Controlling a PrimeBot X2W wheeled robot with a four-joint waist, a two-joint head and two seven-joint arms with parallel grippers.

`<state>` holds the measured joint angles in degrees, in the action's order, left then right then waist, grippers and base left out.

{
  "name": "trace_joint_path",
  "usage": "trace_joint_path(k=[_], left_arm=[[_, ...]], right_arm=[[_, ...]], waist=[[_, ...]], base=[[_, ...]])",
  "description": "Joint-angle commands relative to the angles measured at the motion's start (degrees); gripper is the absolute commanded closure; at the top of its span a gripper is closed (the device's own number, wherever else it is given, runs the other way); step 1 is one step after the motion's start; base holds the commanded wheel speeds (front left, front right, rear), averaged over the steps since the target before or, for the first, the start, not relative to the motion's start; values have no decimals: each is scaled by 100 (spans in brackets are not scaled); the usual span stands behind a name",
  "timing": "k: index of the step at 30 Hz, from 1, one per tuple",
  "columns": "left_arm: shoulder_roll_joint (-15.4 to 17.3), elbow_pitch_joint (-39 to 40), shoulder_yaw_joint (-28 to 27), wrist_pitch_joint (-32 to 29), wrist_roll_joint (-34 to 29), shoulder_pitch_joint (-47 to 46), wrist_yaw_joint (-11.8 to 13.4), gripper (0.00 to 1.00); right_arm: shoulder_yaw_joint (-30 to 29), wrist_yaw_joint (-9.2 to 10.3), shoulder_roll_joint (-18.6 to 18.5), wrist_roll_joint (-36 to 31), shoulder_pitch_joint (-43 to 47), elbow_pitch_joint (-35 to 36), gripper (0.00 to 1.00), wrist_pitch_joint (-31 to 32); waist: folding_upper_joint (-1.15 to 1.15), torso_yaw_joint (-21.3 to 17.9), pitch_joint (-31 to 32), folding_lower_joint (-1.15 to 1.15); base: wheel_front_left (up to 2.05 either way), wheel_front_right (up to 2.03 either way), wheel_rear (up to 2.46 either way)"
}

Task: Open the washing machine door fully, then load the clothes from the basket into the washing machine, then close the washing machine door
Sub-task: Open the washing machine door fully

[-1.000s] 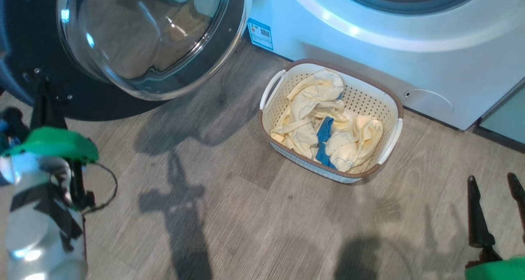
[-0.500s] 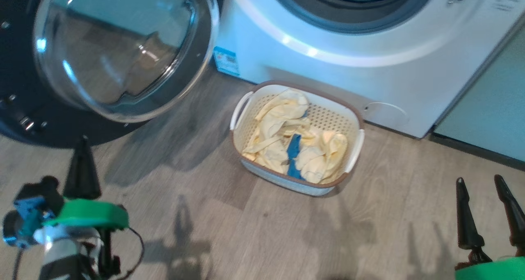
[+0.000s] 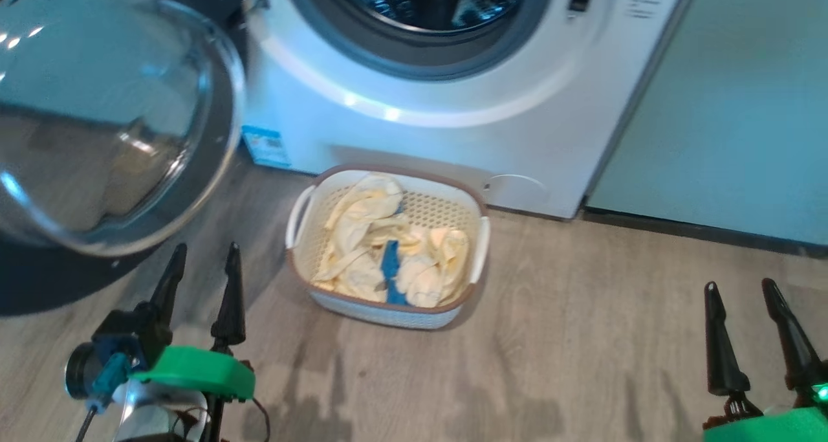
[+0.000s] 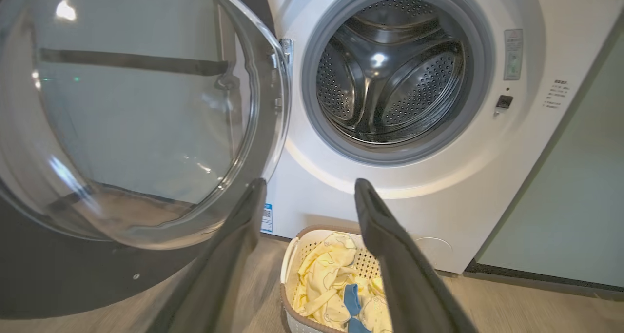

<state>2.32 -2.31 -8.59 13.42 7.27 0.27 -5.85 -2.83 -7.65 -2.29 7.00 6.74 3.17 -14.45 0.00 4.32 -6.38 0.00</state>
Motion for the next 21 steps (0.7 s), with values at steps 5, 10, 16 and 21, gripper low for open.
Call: trace_joint_path(k=[5, 10, 16, 21], left_arm=[[71, 249, -78, -108, 29, -22, 73, 0], [99, 173, -56, -178, 40, 46, 103, 0], [100, 104, -35, -224, 58, 146, 146, 0], [110, 99, -11, -271, 53, 215, 190, 0]], right_arm=[[181, 16, -59, 66, 10, 228, 0, -54], [238, 16, -59, 24, 106, 221, 0, -54], [242, 16, -59, -8, 175, 222, 0, -54], [227, 16, -59, -7, 195, 221, 0, -54]], waist=[[0, -666, 245, 0], [0, -972, 355, 0], [0, -1129, 443, 0], [0, -1166, 464, 0]], base=[[0, 0, 0], [0, 0, 0], [0, 0, 0], [0, 0, 0]])
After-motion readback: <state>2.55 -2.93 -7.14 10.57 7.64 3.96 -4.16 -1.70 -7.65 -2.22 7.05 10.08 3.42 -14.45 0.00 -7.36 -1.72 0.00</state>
